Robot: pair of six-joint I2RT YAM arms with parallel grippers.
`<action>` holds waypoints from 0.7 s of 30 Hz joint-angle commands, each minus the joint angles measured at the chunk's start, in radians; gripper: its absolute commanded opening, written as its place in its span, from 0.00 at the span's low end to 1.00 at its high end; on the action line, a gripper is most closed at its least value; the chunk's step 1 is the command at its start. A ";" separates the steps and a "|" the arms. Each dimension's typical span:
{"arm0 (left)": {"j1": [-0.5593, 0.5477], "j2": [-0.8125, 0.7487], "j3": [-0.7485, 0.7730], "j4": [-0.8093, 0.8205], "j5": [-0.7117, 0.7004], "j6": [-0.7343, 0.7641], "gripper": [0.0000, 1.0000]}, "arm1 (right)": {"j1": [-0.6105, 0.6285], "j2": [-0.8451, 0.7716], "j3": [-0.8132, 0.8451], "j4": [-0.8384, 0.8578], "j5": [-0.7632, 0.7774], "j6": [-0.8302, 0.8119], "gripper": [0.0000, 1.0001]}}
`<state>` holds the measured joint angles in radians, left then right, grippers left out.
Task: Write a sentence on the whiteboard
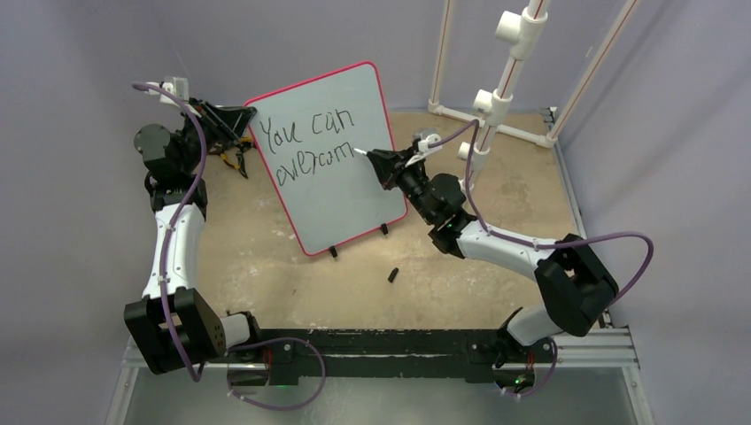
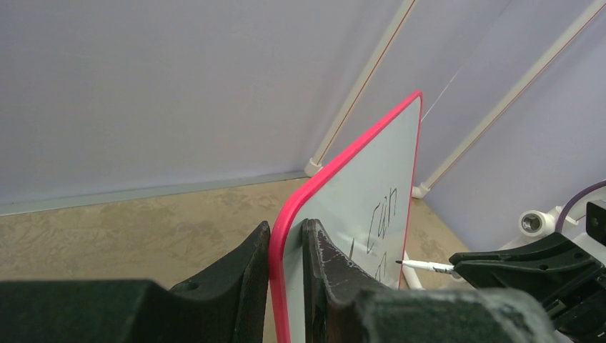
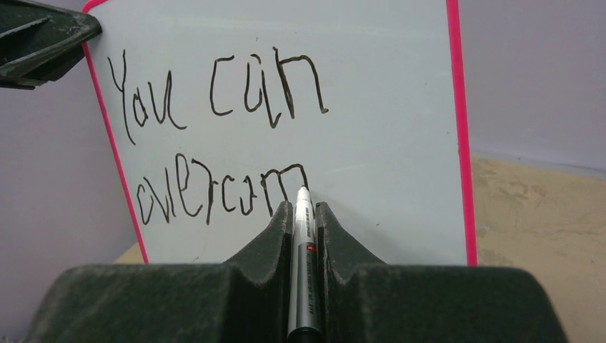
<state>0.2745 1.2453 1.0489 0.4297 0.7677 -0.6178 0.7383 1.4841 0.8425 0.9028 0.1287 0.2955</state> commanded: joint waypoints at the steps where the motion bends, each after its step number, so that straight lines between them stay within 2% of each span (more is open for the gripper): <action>1: 0.005 0.002 -0.012 0.004 0.016 -0.004 0.17 | -0.012 0.014 0.052 0.022 0.010 0.012 0.00; 21: 0.005 0.002 -0.012 0.004 0.016 -0.003 0.17 | -0.038 0.013 0.027 -0.016 0.078 0.034 0.00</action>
<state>0.2749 1.2453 1.0489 0.4301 0.7689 -0.6178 0.7258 1.5169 0.8654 0.8841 0.1482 0.2996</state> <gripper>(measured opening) 0.196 0.123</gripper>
